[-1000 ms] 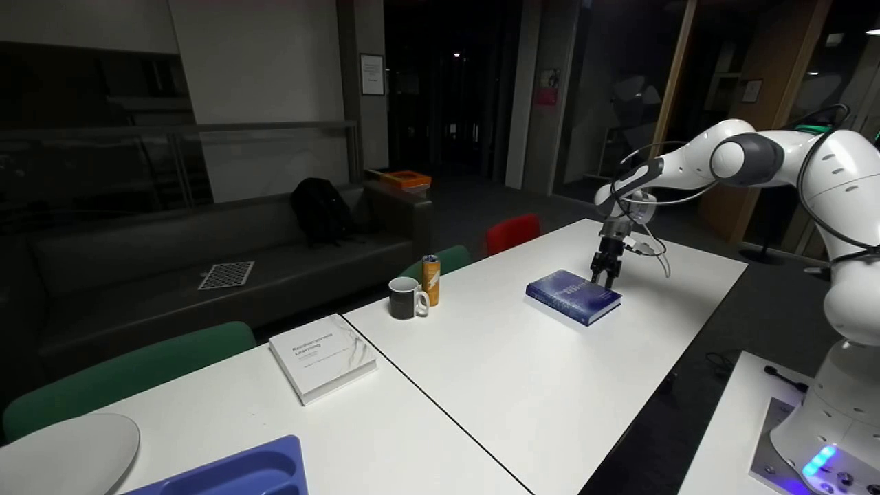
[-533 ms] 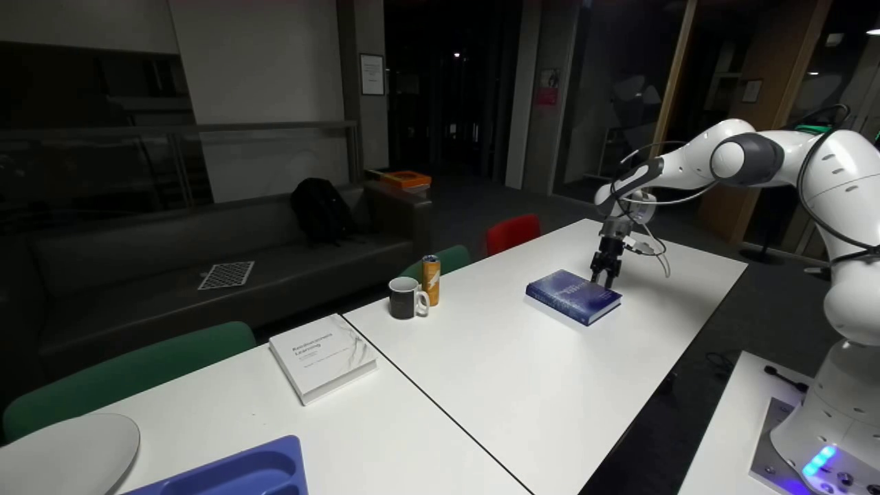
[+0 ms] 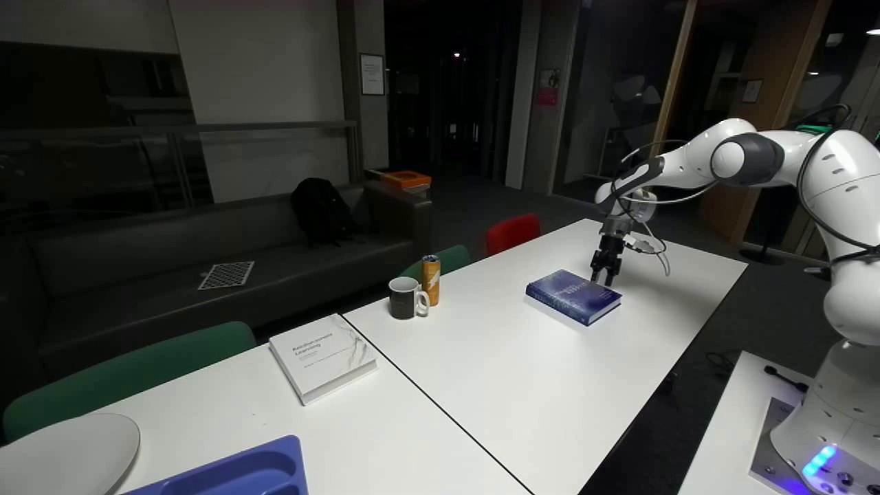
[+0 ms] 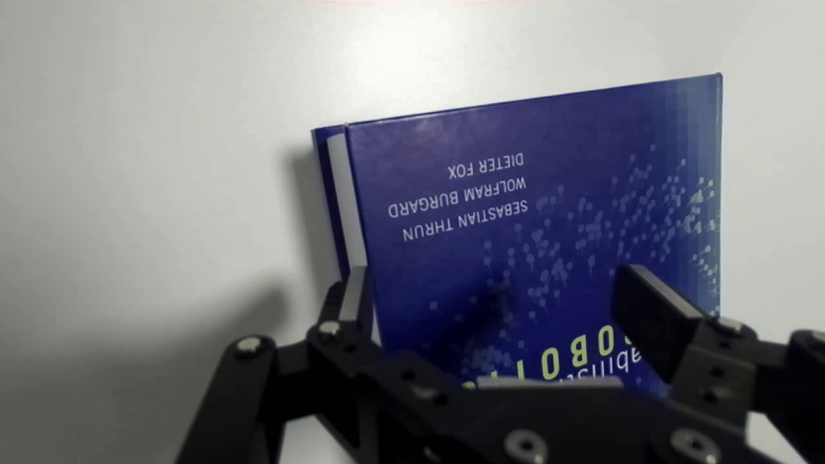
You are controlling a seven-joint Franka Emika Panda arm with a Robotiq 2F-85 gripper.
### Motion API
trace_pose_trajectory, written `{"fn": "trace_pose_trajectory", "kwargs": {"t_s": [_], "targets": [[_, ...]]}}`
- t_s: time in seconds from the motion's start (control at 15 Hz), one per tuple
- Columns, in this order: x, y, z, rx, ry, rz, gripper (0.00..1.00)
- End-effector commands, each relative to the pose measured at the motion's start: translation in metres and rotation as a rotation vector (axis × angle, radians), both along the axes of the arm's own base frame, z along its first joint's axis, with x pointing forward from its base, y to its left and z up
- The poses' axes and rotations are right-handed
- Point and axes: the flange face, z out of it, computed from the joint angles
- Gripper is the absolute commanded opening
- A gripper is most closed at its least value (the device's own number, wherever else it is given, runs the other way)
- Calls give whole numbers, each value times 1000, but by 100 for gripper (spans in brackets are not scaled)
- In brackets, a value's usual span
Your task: Push the blue book to the right then open the book.
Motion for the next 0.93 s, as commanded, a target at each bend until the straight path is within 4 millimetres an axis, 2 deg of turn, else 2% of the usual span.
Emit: {"fn": "trace_pose_trajectory", "kwargs": {"t_s": [0.0,0.53,0.87], "targets": [[3,-8,2,18,-10,9,100],[3,-7,-8,24,2,11,100],[3,-6,-8,29,2,9,100]]}}
